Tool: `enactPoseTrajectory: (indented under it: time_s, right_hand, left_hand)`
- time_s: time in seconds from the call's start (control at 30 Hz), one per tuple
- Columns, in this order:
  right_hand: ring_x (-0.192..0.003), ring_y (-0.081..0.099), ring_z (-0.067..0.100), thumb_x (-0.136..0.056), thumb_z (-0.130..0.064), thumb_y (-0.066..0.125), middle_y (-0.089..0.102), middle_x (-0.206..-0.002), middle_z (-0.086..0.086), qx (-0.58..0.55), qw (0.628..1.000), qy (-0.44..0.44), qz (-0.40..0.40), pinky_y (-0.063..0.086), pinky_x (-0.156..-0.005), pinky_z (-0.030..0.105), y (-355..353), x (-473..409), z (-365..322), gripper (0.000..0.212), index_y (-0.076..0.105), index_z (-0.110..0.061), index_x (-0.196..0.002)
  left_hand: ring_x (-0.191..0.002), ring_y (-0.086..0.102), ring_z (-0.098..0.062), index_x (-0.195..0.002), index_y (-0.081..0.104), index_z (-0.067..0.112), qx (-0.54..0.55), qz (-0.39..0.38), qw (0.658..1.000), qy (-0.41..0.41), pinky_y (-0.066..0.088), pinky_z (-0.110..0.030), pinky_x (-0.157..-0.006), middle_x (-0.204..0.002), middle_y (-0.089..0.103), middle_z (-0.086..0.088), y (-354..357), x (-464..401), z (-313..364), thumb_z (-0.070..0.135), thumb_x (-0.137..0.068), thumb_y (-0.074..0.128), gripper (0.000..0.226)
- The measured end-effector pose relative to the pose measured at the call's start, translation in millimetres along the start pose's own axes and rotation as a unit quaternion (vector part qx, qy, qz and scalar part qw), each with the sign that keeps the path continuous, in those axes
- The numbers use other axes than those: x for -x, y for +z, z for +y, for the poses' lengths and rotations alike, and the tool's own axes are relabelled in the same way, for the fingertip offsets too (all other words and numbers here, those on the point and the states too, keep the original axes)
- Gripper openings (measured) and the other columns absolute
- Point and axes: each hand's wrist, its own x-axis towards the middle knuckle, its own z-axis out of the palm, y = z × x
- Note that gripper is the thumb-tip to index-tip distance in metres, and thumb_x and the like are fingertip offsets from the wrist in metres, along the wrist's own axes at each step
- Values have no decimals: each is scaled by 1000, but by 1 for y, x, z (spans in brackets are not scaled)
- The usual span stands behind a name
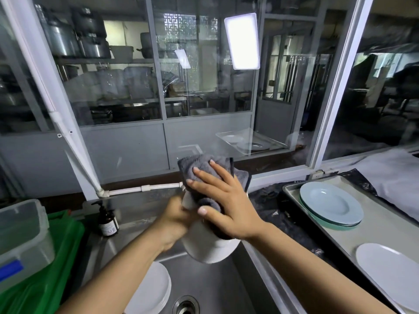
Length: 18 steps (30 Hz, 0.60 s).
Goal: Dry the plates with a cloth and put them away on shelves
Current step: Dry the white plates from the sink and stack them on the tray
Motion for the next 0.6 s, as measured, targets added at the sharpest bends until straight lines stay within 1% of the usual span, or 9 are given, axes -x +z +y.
enactPoseTrajectory:
  time_s: [0.07,0.13,0.23,0.3,0.33,0.37,0.43,0.5,0.6]
  right_hand:
    - [-150,16,23,-98,-59,29,35,-156,-5,-5,1000,18,13,24,-114,54,-5,-2,9,59,47,-26,-144]
    - [-150,16,20,-100,-57,29,31,-158,-2,-7,998,46,44,20,-118,53,-6,0,19,59,42,-24,-147]
    - [-149,12,5,-93,-58,46,25,-159,-12,-78,980,170,67,16,-122,45,-2,17,31,64,32,-32,-149]
    - [-145,20,-3,-86,-49,62,30,-155,-21,-246,924,280,91,21,-122,41,1,31,31,72,32,-36,-149]
    - [-142,26,-4,-84,-41,67,33,-153,-23,-314,892,307,106,24,-121,40,3,35,31,74,33,-34,-150]
    - [-140,30,-4,-84,-33,70,35,-152,-23,-341,876,320,121,27,-120,40,5,38,31,75,33,-31,-150]
    - [-136,37,-5,-84,-22,73,40,-150,-21,-331,872,330,146,31,-118,38,7,39,32,75,36,-27,-149]
    - [-133,41,-5,-79,-25,76,45,-146,-20,-305,875,337,166,34,-116,37,4,37,36,76,41,-27,-147]
    - [-130,45,-3,-77,-31,74,49,-141,-19,-267,891,331,161,37,-114,37,-5,35,44,73,45,-30,-144]
  left_hand:
    - [-89,68,-12,-101,70,9,16,5,1000,-21,54,-21,-76,-97,76,-1,0,-1,0,8,-69,77,33]
    - [-91,69,-19,-103,71,6,26,32,998,-49,56,-26,-80,-99,75,-7,1,-1,2,2,-68,75,35]
    - [-82,71,-24,-92,72,7,27,86,994,-65,58,-32,-71,-87,76,-8,-1,-1,7,2,-67,78,26]
    - [-75,70,-21,-89,70,10,51,127,988,-68,57,-31,-65,-80,76,-5,-6,-3,10,0,-69,80,24]
    - [-73,70,-21,-90,70,11,66,139,986,-70,57,-31,-64,-79,75,-5,-7,-3,12,1,-69,80,25]
    - [-74,70,-21,-91,70,12,78,144,984,-74,56,-31,-65,-79,75,-5,-8,-3,14,3,-70,80,25]
    - [-78,70,-21,-92,71,13,86,134,984,-86,54,-32,-67,-82,76,-5,-6,-1,15,7,-76,77,18]
    - [-86,70,-24,-92,74,15,103,112,983,-104,54,-35,-74,-89,76,-7,-4,1,14,16,-77,74,15]
    - [-95,69,-23,-107,71,23,121,59,979,-153,52,-37,-81,-103,75,-6,-8,1,16,43,-76,64,37]
